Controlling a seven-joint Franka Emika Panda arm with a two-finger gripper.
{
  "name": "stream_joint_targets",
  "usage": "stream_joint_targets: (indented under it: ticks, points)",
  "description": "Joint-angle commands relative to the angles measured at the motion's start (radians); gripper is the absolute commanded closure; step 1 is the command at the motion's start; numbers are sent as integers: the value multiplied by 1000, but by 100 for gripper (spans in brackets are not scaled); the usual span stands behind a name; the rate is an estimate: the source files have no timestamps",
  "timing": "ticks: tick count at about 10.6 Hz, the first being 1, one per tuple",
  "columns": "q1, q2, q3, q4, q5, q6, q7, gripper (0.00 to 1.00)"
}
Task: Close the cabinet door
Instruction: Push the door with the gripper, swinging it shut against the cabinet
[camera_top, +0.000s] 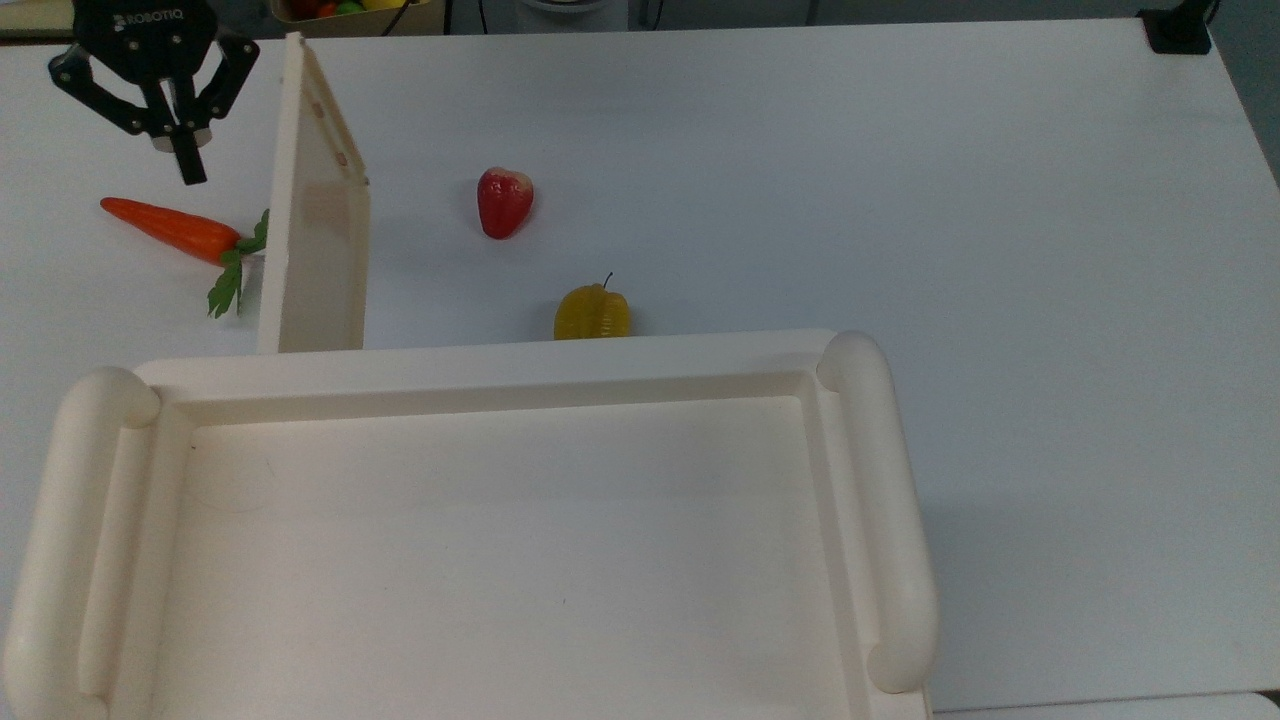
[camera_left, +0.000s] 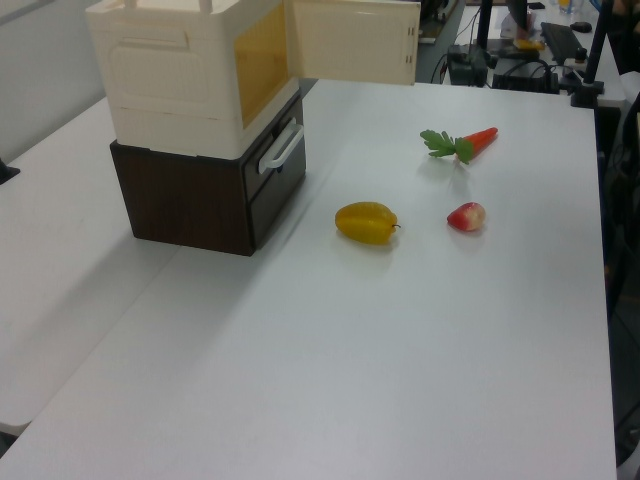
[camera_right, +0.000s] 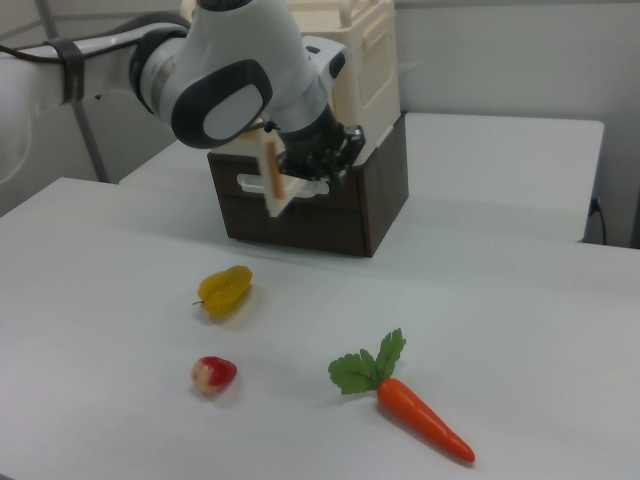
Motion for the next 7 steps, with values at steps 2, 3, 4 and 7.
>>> stream_joint_targets:
  ticks: [2, 3, 4, 7]
  points:
    - [29, -45, 45, -31, 152, -55, -24, 98]
    - [35, -41, 69, -23, 189, -47, -2, 98]
    - [40, -30, 95, -3, 196, -41, 49, 98]
    - [55, -4, 175, 3, 187, 77, 206, 98]
